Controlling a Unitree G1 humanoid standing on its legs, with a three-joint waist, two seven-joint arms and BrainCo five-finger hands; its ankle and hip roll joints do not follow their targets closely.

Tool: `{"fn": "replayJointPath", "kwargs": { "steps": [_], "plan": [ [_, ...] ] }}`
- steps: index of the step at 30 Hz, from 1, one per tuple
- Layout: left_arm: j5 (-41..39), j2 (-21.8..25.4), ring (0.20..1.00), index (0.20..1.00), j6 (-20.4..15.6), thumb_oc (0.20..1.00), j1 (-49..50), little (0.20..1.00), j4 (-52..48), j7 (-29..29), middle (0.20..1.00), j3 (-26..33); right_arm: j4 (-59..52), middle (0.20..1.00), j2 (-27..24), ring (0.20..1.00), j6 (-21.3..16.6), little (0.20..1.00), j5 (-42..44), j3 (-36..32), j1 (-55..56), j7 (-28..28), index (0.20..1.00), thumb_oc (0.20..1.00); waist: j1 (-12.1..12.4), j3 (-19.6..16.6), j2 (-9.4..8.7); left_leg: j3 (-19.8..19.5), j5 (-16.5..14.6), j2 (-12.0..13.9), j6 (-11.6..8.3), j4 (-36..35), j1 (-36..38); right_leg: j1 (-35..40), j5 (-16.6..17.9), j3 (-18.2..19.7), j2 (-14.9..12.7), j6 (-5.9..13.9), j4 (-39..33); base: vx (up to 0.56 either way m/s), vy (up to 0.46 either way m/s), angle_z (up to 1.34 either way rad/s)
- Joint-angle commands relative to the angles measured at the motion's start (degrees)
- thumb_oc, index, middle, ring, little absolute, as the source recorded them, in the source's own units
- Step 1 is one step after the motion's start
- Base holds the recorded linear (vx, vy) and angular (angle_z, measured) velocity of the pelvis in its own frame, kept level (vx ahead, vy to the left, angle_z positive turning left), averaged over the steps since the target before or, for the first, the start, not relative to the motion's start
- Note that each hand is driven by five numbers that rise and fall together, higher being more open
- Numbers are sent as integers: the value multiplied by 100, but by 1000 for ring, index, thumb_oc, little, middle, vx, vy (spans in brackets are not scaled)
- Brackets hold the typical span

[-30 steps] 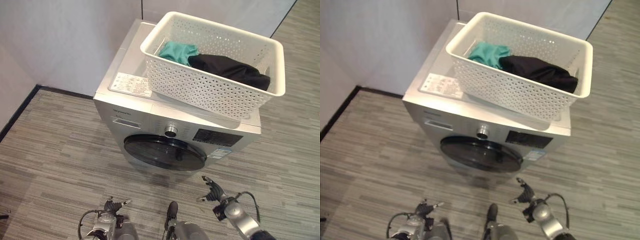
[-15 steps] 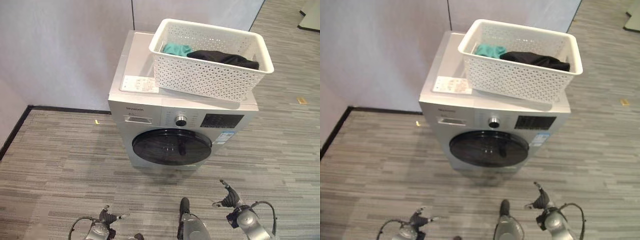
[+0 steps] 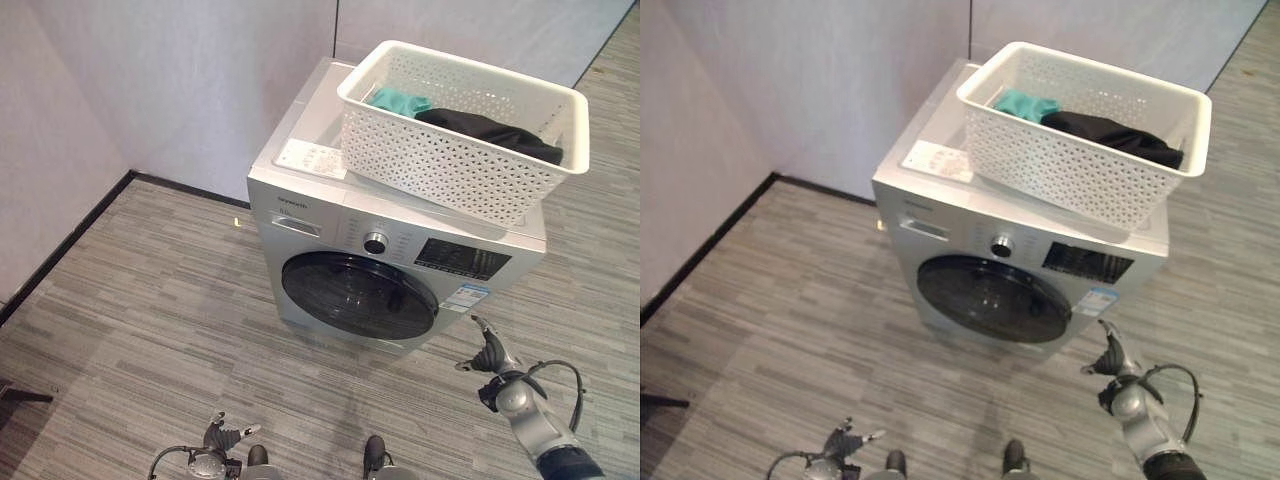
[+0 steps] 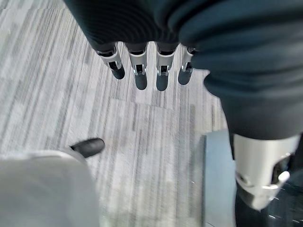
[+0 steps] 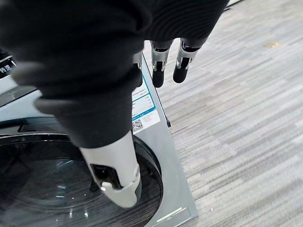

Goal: Grab the laundry basket,head to the washer,open it,put in the laundry and shut it.

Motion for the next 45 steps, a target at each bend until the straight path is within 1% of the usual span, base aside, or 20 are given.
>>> {"fn": "replayJointPath", "kwargs": {
  "steps": [1, 5, 9, 10, 17, 21, 23, 26, 28, 32, 33, 36, 37, 38, 39, 40, 41, 43, 44, 45],
  "plan": [
    [-151, 154, 1000, 1000, -185, 1000, -356, 1000, 239, -61, 1000, -212, 307, 1000, -100, 1000, -92, 1000, -31, -14, -675, -366, 1000, 1000, 171, 162, -64, -136, -378, -341, 316, 99, -257, 54, -518, -108, -439, 175, 65, -84, -39, 28],
    [-265, 144, 1000, 1000, -248, 1000, -396, 1000, 296, -37, 1000, -266, 664, 1000, -80, 1000, -100, 1000, 155, 201, -1290, -555, 1000, 1000, 253, 350, 17, -209, -241, -328, 286, 26, -424, -99, -494, -96, -404, 145, 65, -73, -30, 17],
    [-408, 177, 1000, 1000, -273, 1000, -465, 1000, 386, 51, 1000, -229, 479, 1000, -25, 1000, -113, 1000, 334, 225, -1739, -775, 1000, 1000, 279, 573, 77, -216, -168, -304, 273, 72, -693, -379, -412, -25, -379, 100, 65, -100, -20, 9],
    [-544, 191, 1000, 1000, -345, 1000, -487, 1000, 379, 120, 1000, -194, 684, 1000, -73, 1000, -97, 1000, 269, 371, -2208, -938, 1000, 1000, 333, 722, 159, -217, -150, -309, 281, 174, -907, -587, -351, 35, -381, 86, 65, -102, -13, 1],
    [-706, 219, 1000, 1000, -455, 1000, -543, 1000, 386, 155, 1000, -167, 927, 1000, -313, 1000, -36, 1000, -210, 787, -3125, -1145, 1000, 1000, 385, 829, 220, -91, -106, -321, 285, 225, -1221, -1010, -230, 257, -383, 89, 65, -54, 13, -12],
    [-762, 212, 1000, 1000, -553, 1000, -657, 1000, 260, 239, 1000, -312, 1491, 1000, -199, 1000, -97, 1000, -278, 1206, -3639, -1172, 1000, 1000, 411, 877, 280, -53, -55, -384, 293, 210, -1348, -1171, -172, 330, -444, 97, 65, -20, 28, -10],
    [-771, 216, 1000, 1000, -572, 1000, -673, 1000, 162, 256, 1000, -360, 1630, 1000, -123, 1000, -118, 1000, -245, 1306, -3722, -1146, 1000, 1000, 424, 885, 298, -40, -40, -403, 293, 194, -1363, -1194, -157, 332, -458, 103, 65, -15, 28, -5],
    [-854, 252, 1000, 1000, -608, 1000, -738, 1000, -82, 309, 1000, -437, 1572, 1000, 228, 1000, -204, 1000, 23, 1444, -3646, -982, 1000, 1000, 424, 892, 313, -11, -14, -436, 287, 150, -1353, -1198, -142, 299, -498, 109, 65, 1, 39, -3],
    [-942, 215, 1000, 1000, -571, 1000, -744, 1000, -113, 334, 1000, -375, 1070, 1000, 649, 1000, -284, 1000, 145, 1683, -3111, -649, 1000, 1000, 378, 852, 276, 1, -48, -434, 301, 119, -1250, -1097, -166, 261, -526, 103, 65, 38, 35, -4],
    [-836, 279, 1000, 1000, -534, 1000, -578, 1000, -386, 323, 1000, -348, 618, 1000, 869, 1000, -356, 1000, 138, 1850, -2468, -291, 1000, 1000, 326, 752, 201, -2, -115, -444, 327, 115, -1089, -941, -197, 205, -540, 98, 65, 66, 2, -2],
    [-489, 493, 1000, 1000, -566, 1000, -382, 1000, -1001, 376, 1000, -395, 529, 1000, 1007, 1000, -450, 1000, 196, 1912, -2113, -117, 1000, 1000, 339, 703, 173, -8, -196, -430, 331, 136, -936, -786, -246, 164, -538, 106, 90, 86, -8, -5],
    [-401, 597, 1000, 1000, -578, 1000, -322, 1000, -1270, 425, 1000, -349, 531, 1000, 1089, 1000, -487, 1000, 232, 1957, -2017, -66, 1000, 1000, 349, 671, 150, -14, -202, -436, 342, 131, -901, -758, -248, 146, -543, 115, 95, 42, -12, 0],
    [-156, 850, 1000, 1000, -594, 1000, -204, 1000, -1938, 494, 1000, -289, 595, 1000, 1243, 1000, -544, 1000, 374, 2024, -1781, 62, 1000, 1000, 393, 639, 120, -17, -247, -417, 353, 125, -768, -625, -288, 98, -530, 122, 102, 52, -26, 0],
    [-40, 974, 1000, 1000, -590, 1000, -112, 1000, -2263, 512, 1000, -230, 644, 1000, 1312, 1000, -540, 1000, 427, 2028, -1699, 102, 1000, 1000, 419, 621, 113, -13, -259, -414, 355, 122, -701, -558, -302, 73, -525, 126, 105, 52, -26, -1],
    [-40, 975, 1000, 1000, -589, 1000, -111, 1000, -2264, 512, 1000, -230, 644, 1000, 1313, 1000, -540, 1000, 427, 2028, -1699, 102, 1000, 1000, 418, 617, 111, -13, -257, -415, 356, 121, -705, -562, -301, 73, -527, 126, 105, 71, -29, 6],
    [882, 1507, 1000, 1000, -560, 1000, 21, 1000, -3234, 753, 1000, -99, 896, 1000, 1495, 1000, -570, 1000, 521, 2042, -1605, 146, 1000, 1000, 487, 562, 113, 0, -313, -378, 339, 80, -525, -400, -366, 32, -498, 149, 105, 39, -18, 4],
    [885, 1513, 1000, 1000, -550, 1000, 30, 1000, -3251, 750, 1000, -91, 899, 1000, 1502, 1000, -572, 1000, 520, 2043, -1607, 145, 1000, 1000, 483, 556, 100, 0, -293, -388, 344, 75, -538, -413, -351, 34, -507, 148, 100, 53, -24, 5],
    [1628, 2079, 1000, 1000, -618, 1000, 113, 1000, -4195, 783, 1000, 78, 934, 1000, 1596, 1000, -629, 1000, 603, 2004, -1491, 177, 1000, 1000, 511, 514, 99, 16, -324, -368, 324, 46, -433, -332, -387, 36, -486, 155, 100, 33, -18, 1],
    [2349, 2672, 1000, 1000, -838, 1000, 100, 1000, -5142, 898, 1000, 334, 1079, 1000, 1656, 1000, -685, 1000, 625, 1993, -1387, 211, 1000, 1000, 545, 470, 113, 35, -375, -323, 282, 17, -321, -234, -438, -3, -461, 167, 104, 38, -29, 1],
    [2354, 2682, 1000, 1000, -826, 1000, 124, 1000, -5175, 887, 1000, 357, 1086, 1000, 1669, 1000, -689, 1000, 623, 1994, -1393, 210, 1000, 1000, 540, 472, 96, 36, -351, -332, 286, 14, -332, -243, -417, -1, -468, 163, 96, 56, -54, 3]
  ]
}}
